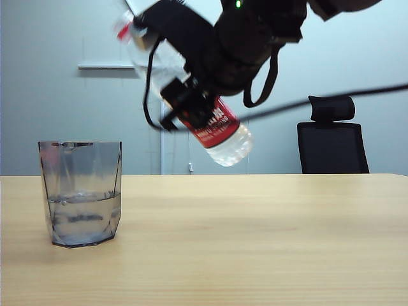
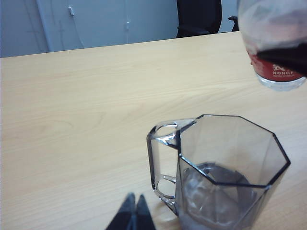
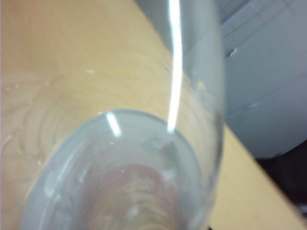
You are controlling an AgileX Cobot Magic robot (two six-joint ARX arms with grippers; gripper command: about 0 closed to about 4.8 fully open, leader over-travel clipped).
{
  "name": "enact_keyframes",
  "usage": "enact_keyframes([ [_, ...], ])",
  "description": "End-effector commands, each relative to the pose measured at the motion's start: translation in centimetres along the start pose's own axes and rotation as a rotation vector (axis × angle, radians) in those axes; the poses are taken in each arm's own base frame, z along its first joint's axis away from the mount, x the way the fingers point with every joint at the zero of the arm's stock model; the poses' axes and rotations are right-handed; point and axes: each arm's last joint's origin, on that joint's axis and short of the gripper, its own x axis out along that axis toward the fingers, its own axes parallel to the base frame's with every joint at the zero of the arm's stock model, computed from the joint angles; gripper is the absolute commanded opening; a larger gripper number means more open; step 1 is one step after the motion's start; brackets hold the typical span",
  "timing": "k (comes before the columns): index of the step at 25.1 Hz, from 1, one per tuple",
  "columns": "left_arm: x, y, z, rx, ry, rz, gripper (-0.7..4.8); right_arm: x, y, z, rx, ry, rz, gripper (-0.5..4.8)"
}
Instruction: Pick up the mineral water bottle on the table and pour water into the mug until it's half full.
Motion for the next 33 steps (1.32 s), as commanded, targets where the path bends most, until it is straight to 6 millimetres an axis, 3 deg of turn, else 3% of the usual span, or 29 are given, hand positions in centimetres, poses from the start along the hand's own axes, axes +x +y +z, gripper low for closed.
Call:
enact_keyframes([
  [1,0.0,0.0,0.2,-0.003,-0.011,-0.004,-0.02,-0.7,-1.2,1.1,0.352,-0.064,-0.031,2.32],
  [6,0.0,0.0,0.2,-0.003,-0.011,-0.004,-0.02,-2.4,-1.3,-0.5,0.587,-0.073,-0.001,2.32],
  [11,0.0,0.0,0.2,-0.003,-0.011,-0.004,-0.02,-5.9,-0.3,-6.1,0.769,-0.096,-0.030,2.32],
  [16,0.0,0.0,0.2,-0.003,-0.010,-0.003,-0.02,-6.7,-0.7,-10.1,0.839,-0.065,-0.104,2.32],
  [28,0.0,0.0,0.2,-0.003,-0.011,-0.002,-0.02,-6.5,-1.0,-11.1,0.828,-0.017,-0.130,2.34],
  [33,0.0,0.0,0.2,-0.003,-0.011,-0.002,-0.02,-6.5,-0.9,-11.2,0.820,0.001,-0.122,3.03],
])
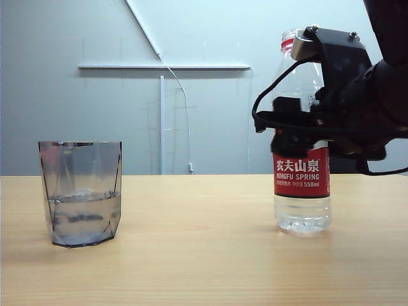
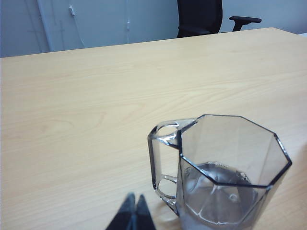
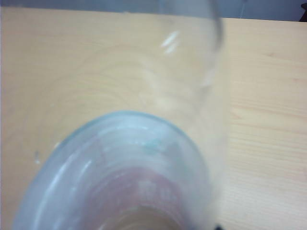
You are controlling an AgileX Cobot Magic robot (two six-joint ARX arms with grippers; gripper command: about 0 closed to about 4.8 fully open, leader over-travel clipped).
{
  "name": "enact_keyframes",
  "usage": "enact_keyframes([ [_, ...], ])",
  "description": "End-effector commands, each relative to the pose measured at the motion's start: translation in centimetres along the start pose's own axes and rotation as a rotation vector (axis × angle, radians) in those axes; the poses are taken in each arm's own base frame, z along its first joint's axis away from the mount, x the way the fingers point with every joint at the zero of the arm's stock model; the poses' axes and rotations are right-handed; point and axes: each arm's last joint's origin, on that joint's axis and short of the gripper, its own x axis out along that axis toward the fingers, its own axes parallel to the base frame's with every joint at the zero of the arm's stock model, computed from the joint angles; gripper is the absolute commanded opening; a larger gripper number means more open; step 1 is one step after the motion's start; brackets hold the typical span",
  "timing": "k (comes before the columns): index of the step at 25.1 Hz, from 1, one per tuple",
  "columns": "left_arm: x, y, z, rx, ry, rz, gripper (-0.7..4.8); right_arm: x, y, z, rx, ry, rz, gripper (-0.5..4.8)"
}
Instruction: Pick up the mineral water bottle on the table and pour water into the mug until it's half full.
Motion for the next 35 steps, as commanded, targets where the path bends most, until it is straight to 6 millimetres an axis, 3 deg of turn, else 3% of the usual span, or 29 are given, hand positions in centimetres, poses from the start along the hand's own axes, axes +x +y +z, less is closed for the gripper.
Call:
enact_keyframes([
  [1,0.0,0.0,0.2,-0.003,-0.010,-0.004,-0.02,-0.1,0.1,0.4,0.016,-0.024,0.006,3.06],
  [4,0.0,0.0,0.2,-0.003,-0.010,-0.004,-0.02,-0.1,0.2,0.2,0.007,-0.008,0.009,3.22],
  [5,0.0,0.0,0.2,-0.003,-0.010,-0.004,-0.02,-0.2,0.3,0.2,0.004,-0.006,0.013,3.52],
  [6,0.0,0.0,0.2,-0.003,-0.010,-0.004,-0.02,-0.3,0.6,0.2,0.001,-0.006,0.022,4.18],
  [13,0.0,0.0,0.2,-0.003,-0.010,-0.004,-0.02,-0.8,1.2,-0.2,-0.023,0.004,-0.031,4.79],
  [25,-0.2,1.7,0.1,-0.021,-0.006,0.172,-0.02,-2.9,2.4,-0.3,-0.090,0.023,-0.090,4.79],
  [35,-0.3,2.5,0.1,-0.030,-0.004,0.256,-0.02,-6.3,0.7,-0.9,-0.062,-0.003,-0.075,4.79],
])
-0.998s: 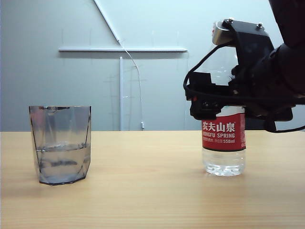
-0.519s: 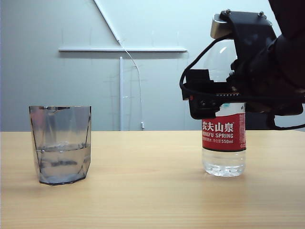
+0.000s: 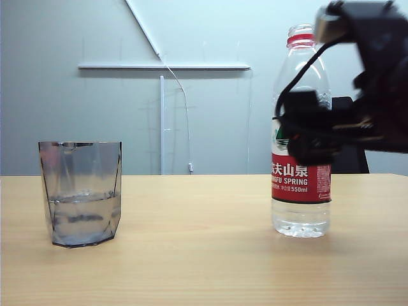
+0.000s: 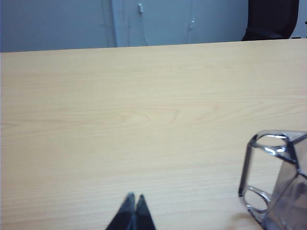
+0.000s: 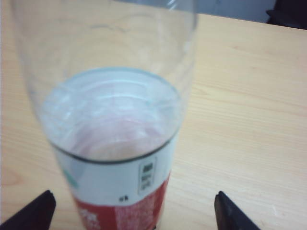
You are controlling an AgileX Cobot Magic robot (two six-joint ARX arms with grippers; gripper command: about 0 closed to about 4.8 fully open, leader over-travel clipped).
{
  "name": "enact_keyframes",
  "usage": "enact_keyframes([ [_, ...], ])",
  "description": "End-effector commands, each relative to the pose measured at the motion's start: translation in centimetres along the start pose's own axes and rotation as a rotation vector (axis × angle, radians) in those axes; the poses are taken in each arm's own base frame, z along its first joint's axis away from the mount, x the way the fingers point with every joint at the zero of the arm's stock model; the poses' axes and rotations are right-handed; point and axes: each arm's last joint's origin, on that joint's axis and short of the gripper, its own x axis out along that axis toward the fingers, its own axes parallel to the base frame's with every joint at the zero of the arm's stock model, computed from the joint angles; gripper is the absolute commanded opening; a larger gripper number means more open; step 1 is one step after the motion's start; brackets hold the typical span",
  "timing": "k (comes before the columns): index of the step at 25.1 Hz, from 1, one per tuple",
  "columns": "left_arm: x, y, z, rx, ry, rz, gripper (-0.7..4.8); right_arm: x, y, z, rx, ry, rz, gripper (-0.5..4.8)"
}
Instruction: Pick up the mineral water bottle on the table and pour water into the mug until it's half full.
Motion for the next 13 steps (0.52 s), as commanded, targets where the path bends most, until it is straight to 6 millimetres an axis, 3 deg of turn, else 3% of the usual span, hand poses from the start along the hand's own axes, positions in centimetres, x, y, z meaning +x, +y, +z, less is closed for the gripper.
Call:
enact_keyframes([
  [1,0.0,0.1,0.2,-0.004,-0.010,0.009,-0.02,-1.0,-0.4,0.5,0.028,-0.019,0.024,4.79],
  [10,-0.1,1.2,0.1,-0.016,-0.007,0.124,-0.02,-4.8,-2.2,2.9,0.114,-0.116,0.133,4.79],
  [11,-0.1,1.2,0.1,-0.016,-0.007,0.127,-0.02,-5.2,-2.4,3.0,0.123,-0.125,0.142,4.69],
  [13,-0.1,1.3,0.1,-0.016,-0.007,0.130,-0.02,-5.8,-2.9,3.3,0.139,-0.141,0.159,3.72],
])
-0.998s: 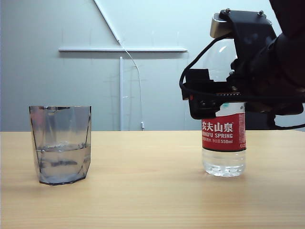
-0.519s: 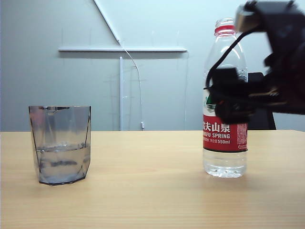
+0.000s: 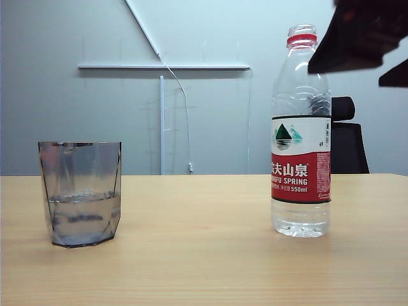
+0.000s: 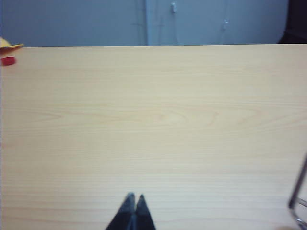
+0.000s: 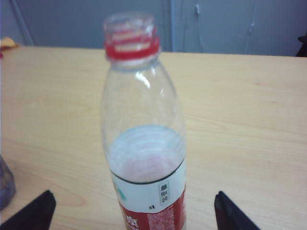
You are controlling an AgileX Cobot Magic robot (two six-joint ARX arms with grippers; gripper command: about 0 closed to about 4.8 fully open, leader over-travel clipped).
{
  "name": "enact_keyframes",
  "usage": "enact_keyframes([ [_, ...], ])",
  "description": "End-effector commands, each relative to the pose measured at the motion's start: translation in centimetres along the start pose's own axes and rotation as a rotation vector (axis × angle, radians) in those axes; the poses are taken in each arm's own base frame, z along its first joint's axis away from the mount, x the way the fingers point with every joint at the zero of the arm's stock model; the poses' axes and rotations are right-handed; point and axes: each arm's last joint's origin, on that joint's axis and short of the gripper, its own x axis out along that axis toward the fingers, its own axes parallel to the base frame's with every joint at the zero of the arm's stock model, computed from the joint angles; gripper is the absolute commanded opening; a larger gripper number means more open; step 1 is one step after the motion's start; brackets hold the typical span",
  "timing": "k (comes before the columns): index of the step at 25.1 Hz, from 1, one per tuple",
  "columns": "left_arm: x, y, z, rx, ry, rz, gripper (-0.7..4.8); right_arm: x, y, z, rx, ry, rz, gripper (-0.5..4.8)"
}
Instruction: Pick up the mineral water bottle on the table and pour water into the mug until it's half full.
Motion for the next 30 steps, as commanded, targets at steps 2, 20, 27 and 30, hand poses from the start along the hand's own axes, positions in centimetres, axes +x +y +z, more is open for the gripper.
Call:
enact_keyframes([
  [2,0.0,0.0,0.2,-0.003,-0.010,-0.001,-0.02,-1.2,-0.6,0.7,0.027,-0.025,0.031,2.85],
  [20,0.0,0.0,0.2,-0.003,-0.010,-0.004,-0.02,-3.5,-2.7,1.3,0.081,-0.073,0.083,0.23],
  [27,0.0,0.0,0.2,-0.003,-0.010,-0.004,-0.02,-3.6,-2.9,1.4,0.092,-0.083,0.083,0.23],
  [30,0.0,0.0,0.2,-0.003,-0.010,-0.004,-0.02,-3.6,-2.9,1.4,0.092,-0.083,0.085,0.23],
])
